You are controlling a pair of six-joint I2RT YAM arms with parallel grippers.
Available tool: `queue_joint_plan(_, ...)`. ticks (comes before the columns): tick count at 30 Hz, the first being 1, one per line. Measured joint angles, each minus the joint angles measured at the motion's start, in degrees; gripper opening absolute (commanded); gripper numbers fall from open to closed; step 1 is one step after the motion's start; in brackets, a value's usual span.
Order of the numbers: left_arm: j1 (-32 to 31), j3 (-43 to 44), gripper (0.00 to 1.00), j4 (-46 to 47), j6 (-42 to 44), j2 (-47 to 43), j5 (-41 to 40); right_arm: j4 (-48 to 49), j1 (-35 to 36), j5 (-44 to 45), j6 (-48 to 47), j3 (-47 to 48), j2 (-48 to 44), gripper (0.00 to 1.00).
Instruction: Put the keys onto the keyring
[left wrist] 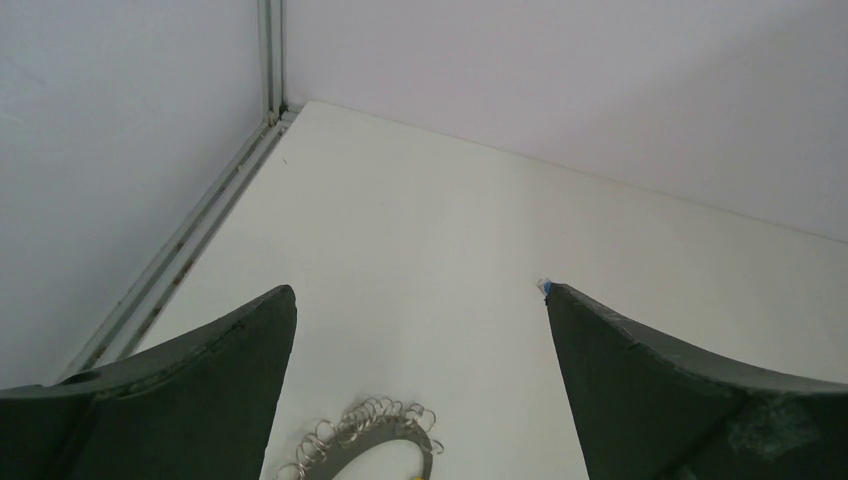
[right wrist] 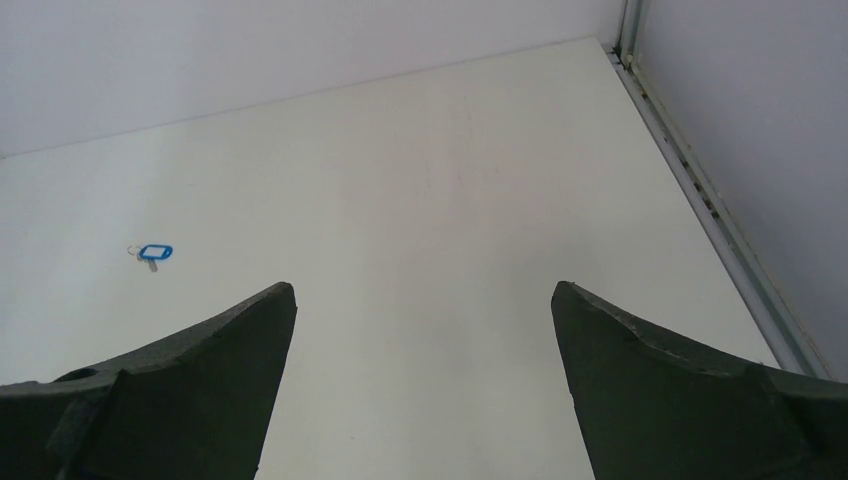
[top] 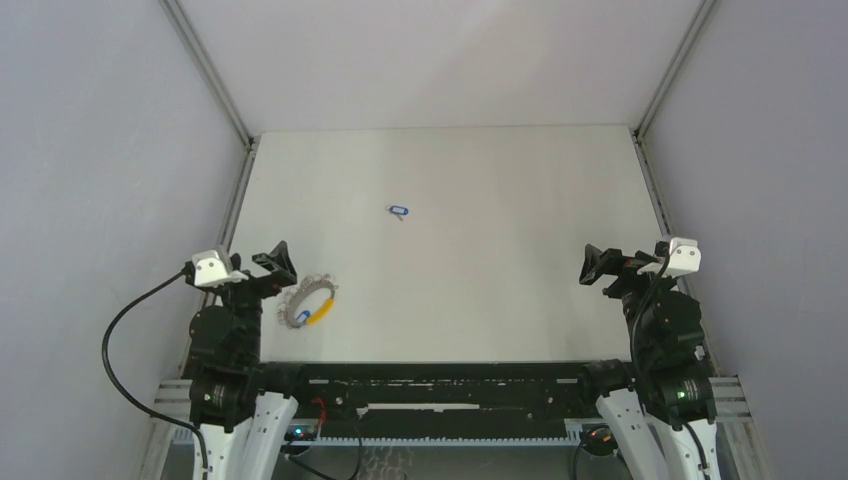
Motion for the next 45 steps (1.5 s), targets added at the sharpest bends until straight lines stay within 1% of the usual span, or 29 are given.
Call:
queue_joint_plan(5, 0.02, 0.13, 1.0, -1.64, -4.35, 3.82, 0.57, 0.04, -0.24, -0.9, 0.02, 0.0, 0.0, 1.0)
queue_joint_plan(13, 0.04, -0.31, 1.0, -7.41, -17.07, 15.23, 1.55, 0.31, -0.35, -2.89, 0.22, 0.0, 0.0, 1.0)
queue_joint_plan(19, 0.11, -7.48, 1.0, -6.62, -26.12, 21.16, 3.04, 0.46, -0.57, -4.07, 0.24, 0.0, -0.02, 1.0)
queue_joint_plan(25, 0.15, -12.87, 1.0, -1.05, -30.82, 31.3, 5.6, 0.46, -0.63, -4.28, 0.24, 0.0, -0.44, 1.0)
queue_joint_plan(28, 0.2, -14.27, 0.98, 2.75, -31.47, 37.42, 7.19, 0.46, -0.63, -4.22, 0.24, -0.09, -0.94, 1.0)
queue_joint_plan(31, 0.2, -14.82, 0.97, 6.21, -31.58, 41.72, 8.31, 0.5, -0.66, -4.24, 0.24, -0.31, -1.38, 1.0)
queue_joint_plan(40, 0.0, -15.28, 0.95, 15.34, -31.8, 50.36, 11.15, 0.68, -0.66, -4.24, 0.24, -0.63, -1.9, 1.0)
queue_joint_plan(42, -0.72, -15.13, 0.95, 17.16, -31.78, 51.67, 11.61, 0.72, -0.66, -4.24, 0.24, -0.61, -2.21, 1.0)
queue_joint_plan(45, -4.02, -14.23, 0.94, 19.74, -31.76, 54.55, 12.0, 0.83, -0.66, -4.26, 0.24, -0.61, -2.71, 1.0)
